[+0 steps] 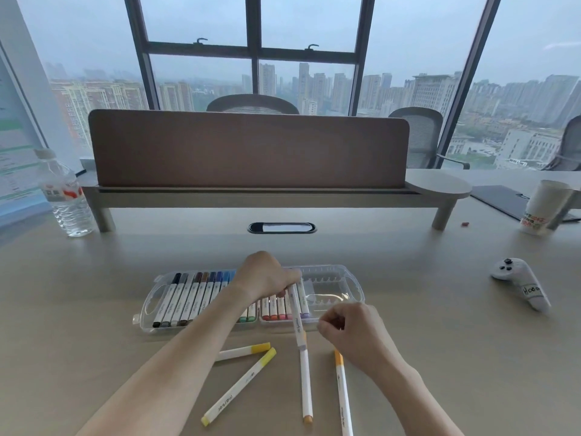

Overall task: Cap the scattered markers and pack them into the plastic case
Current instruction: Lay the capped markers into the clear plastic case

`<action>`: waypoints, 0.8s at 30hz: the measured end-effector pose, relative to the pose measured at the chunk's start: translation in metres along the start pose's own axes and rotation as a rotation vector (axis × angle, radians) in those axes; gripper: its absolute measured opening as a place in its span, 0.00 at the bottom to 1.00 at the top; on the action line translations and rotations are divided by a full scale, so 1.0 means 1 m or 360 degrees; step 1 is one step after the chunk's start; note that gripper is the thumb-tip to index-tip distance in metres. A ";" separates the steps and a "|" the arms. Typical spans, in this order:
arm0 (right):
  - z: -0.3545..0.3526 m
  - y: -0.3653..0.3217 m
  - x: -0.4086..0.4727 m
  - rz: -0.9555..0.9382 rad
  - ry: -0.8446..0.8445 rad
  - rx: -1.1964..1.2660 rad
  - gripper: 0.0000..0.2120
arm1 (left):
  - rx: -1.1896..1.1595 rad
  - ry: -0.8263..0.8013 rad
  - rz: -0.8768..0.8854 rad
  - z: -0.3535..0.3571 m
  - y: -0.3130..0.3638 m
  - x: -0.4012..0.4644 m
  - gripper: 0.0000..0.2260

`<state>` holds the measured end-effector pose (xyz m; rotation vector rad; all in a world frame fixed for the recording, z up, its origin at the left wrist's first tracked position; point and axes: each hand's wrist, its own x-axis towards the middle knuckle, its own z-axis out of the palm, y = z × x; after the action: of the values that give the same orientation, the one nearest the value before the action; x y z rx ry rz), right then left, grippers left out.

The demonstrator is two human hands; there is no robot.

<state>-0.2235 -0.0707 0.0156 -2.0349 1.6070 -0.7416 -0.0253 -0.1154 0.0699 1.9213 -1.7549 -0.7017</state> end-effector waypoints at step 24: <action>0.021 0.007 0.046 -0.0020 0.0048 0.0143 0.18 | -0.0180 -0.0029 0.0105 0.033 -0.002 0.086 0.05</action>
<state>-0.2070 -0.1172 0.0014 -1.9809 1.5500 -0.8372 -0.0387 -0.2001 0.0371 1.7798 -1.7421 -0.7796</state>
